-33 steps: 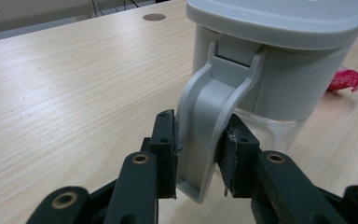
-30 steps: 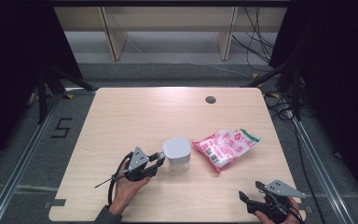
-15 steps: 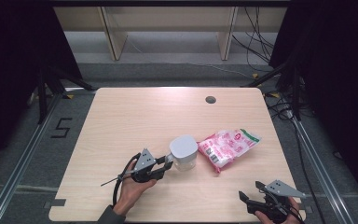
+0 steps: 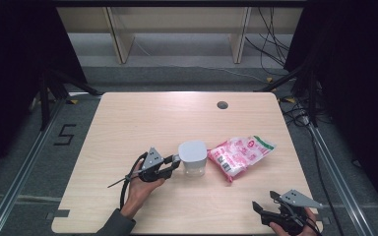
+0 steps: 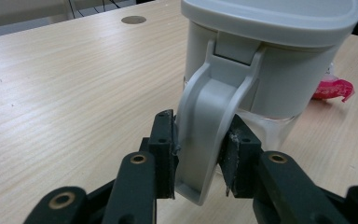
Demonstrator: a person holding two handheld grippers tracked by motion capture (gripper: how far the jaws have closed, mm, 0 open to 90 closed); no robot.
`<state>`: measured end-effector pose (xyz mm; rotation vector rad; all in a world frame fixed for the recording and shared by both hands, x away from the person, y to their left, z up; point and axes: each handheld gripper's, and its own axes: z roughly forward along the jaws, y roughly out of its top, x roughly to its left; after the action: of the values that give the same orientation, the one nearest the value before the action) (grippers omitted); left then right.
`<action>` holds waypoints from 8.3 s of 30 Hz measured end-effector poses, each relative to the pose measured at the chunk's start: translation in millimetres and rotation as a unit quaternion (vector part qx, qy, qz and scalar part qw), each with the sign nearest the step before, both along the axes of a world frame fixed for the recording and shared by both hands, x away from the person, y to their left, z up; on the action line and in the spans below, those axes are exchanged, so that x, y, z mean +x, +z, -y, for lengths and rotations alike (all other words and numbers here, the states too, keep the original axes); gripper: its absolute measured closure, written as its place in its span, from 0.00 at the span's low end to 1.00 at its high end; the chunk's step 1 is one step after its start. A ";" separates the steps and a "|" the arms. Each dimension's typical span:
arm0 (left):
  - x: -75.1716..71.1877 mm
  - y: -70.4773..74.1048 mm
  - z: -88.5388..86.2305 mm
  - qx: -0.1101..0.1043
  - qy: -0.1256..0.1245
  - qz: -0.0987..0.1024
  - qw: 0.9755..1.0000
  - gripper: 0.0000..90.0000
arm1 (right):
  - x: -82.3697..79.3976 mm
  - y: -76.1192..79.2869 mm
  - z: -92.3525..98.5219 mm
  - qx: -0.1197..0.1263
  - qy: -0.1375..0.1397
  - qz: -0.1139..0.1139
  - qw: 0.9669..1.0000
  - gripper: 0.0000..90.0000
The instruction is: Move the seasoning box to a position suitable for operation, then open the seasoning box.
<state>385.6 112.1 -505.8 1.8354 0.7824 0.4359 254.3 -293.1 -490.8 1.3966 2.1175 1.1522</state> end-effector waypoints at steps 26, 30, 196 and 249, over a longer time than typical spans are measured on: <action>-4.1 11.0 -19.1 -0.027 -0.016 -0.036 0.999 0.53 | 1.4 -1.9 2.9 0.003 0.001 -0.007 1.000 0.27; -7.1 15.8 -22.1 -0.029 -0.020 -0.036 0.999 0.51 | 2.6 -3.0 2.1 -0.002 -0.001 0.001 1.000 0.27; -34.0 38.8 -55.4 0.001 -0.032 -0.001 0.999 0.37 | 114.3 68.8 -164.3 0.015 0.198 0.139 0.970 1.00; -51.6 17.4 -51.6 -0.006 -0.025 -0.037 0.999 0.31 | 100.1 28.6 -18.9 0.033 -0.023 0.077 0.996 0.50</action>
<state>334.0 163.7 -488.4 1.8653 0.7845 0.3326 354.5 -274.2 -462.3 1.3309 1.9477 1.2806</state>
